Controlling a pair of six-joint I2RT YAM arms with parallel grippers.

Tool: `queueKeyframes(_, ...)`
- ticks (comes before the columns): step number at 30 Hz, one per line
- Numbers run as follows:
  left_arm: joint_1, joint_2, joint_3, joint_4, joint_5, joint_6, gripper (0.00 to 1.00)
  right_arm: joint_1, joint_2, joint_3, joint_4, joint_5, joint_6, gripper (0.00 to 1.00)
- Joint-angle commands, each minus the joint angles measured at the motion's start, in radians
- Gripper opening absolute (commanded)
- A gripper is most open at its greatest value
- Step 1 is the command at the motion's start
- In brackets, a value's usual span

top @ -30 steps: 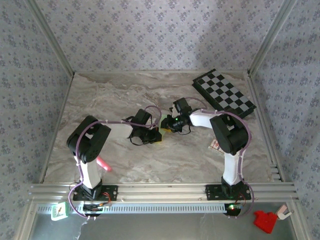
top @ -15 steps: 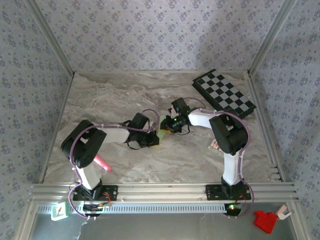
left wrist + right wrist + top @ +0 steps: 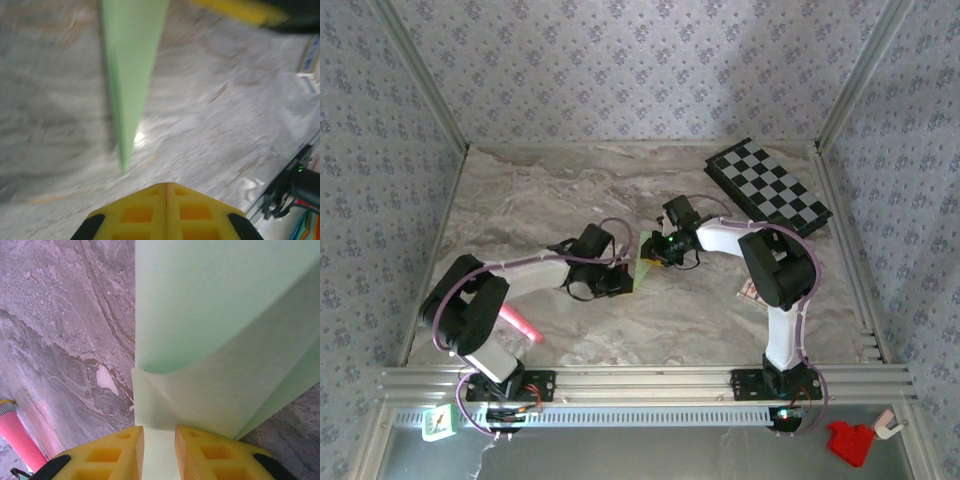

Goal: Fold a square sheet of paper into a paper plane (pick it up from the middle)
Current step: Fold the wing for the fifth time at the center of the table.

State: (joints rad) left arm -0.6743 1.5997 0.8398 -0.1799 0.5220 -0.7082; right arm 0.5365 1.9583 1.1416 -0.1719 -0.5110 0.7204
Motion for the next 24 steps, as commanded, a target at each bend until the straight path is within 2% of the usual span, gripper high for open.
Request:
queueKeyframes(1, 0.005, 0.016, 0.066, 0.036, -0.017, 0.009, 0.06, -0.002, 0.048, -0.016, -0.075, 0.089, -0.001, 0.27)
queueKeyframes(11, 0.005, 0.177, 0.131, 0.084, -0.052, -0.043, 0.02, 0.002, 0.049, -0.025, -0.045, 0.066, 0.024, 0.27)
queueKeyframes(24, 0.005, 0.242, 0.094, 0.059, -0.118, -0.044, 0.00, 0.008, 0.044, -0.020, -0.041, 0.066, 0.026, 0.27)
